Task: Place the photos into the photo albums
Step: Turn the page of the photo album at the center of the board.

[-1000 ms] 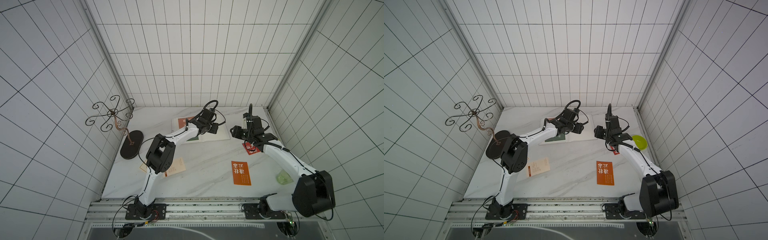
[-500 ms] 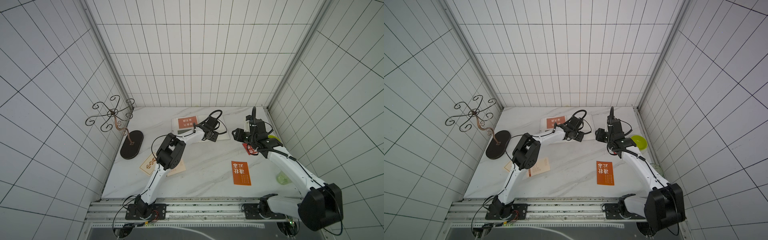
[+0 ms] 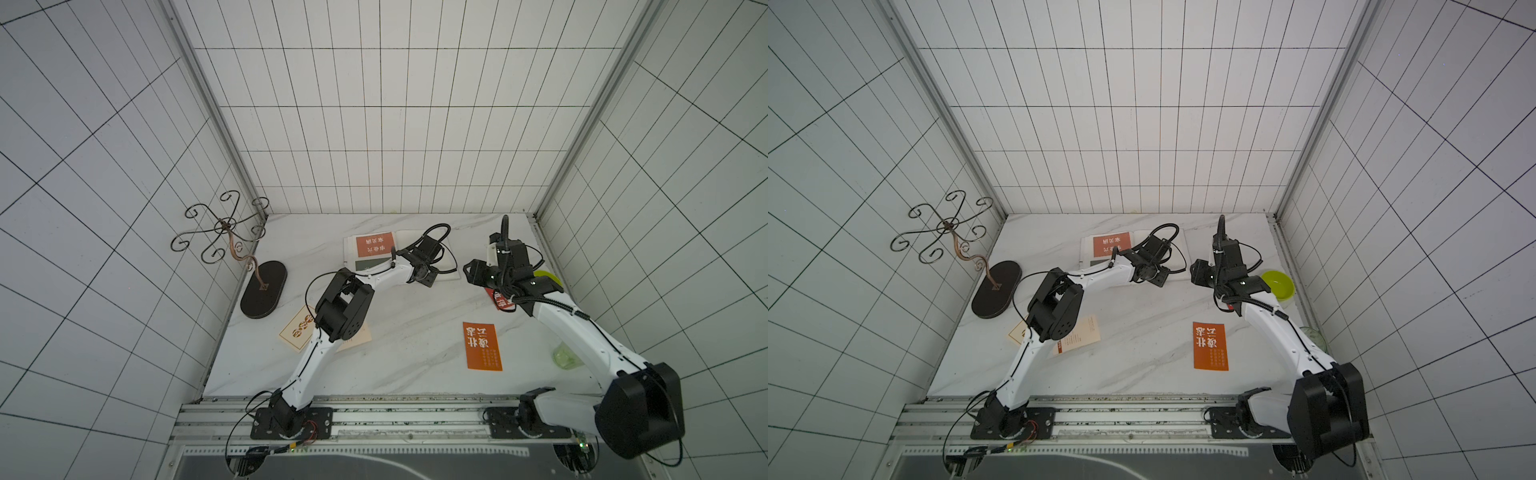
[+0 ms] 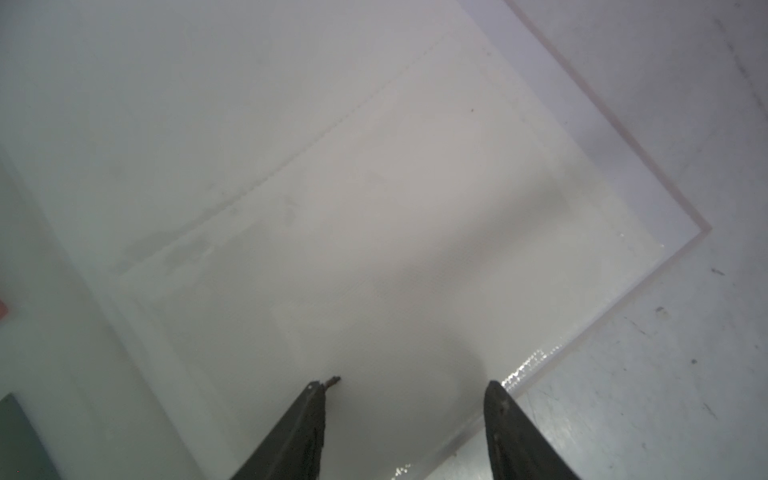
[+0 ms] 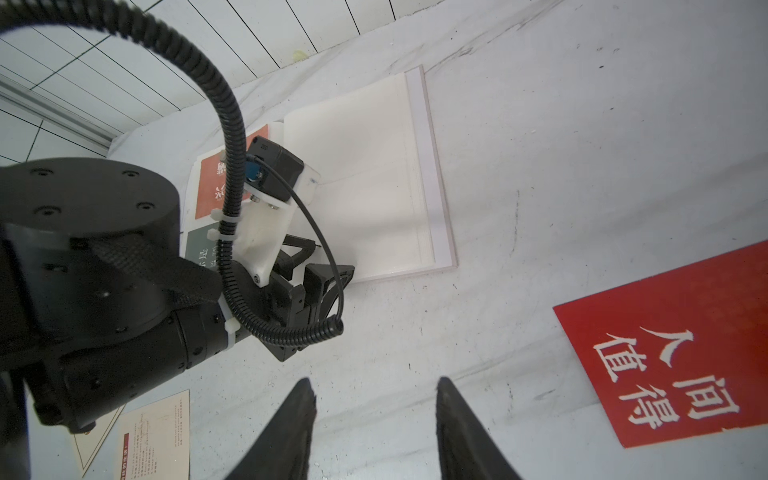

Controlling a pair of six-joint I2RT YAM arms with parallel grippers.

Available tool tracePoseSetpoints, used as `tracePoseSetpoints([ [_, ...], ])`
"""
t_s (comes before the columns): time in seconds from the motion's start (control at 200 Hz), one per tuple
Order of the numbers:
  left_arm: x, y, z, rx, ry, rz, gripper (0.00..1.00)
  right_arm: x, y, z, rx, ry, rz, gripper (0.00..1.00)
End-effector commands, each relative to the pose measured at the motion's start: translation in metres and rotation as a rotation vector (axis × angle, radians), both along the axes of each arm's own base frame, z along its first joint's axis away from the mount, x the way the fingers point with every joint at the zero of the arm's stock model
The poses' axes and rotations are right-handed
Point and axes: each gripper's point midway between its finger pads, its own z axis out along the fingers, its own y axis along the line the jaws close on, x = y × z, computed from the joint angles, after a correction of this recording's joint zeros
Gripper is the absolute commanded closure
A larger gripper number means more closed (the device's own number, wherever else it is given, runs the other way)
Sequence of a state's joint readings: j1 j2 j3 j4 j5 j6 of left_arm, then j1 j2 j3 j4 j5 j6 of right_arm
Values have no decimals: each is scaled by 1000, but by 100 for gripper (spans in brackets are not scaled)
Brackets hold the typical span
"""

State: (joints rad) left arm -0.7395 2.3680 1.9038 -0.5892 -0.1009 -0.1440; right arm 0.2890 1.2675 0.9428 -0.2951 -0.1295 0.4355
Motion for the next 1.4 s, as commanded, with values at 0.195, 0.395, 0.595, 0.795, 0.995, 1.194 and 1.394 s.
tracePoseSetpoints([
  [0.195,15,-33,29,-147,-61,23,35,-5,2,-14,-18,23,18,52],
  [0.395,22,-54,28,-163,-89,13,34,-7,-3,-8,-43,-1,13,52],
  [0.595,17,-65,1,-84,-110,-28,33,-8,-5,-9,-49,-3,12,52],
  [0.795,12,-58,-20,-19,-88,-34,34,-9,-8,-8,-61,-8,9,52],
  [0.995,9,-52,-28,12,-85,-44,40,-7,-12,-8,-68,-9,3,52],
  [1.194,5,-54,-36,2,-59,-65,54,-7,-11,-10,-63,-3,8,52],
  [1.394,0,-55,-46,2,-33,-74,66,-7,-11,-7,-65,-8,8,52],
])
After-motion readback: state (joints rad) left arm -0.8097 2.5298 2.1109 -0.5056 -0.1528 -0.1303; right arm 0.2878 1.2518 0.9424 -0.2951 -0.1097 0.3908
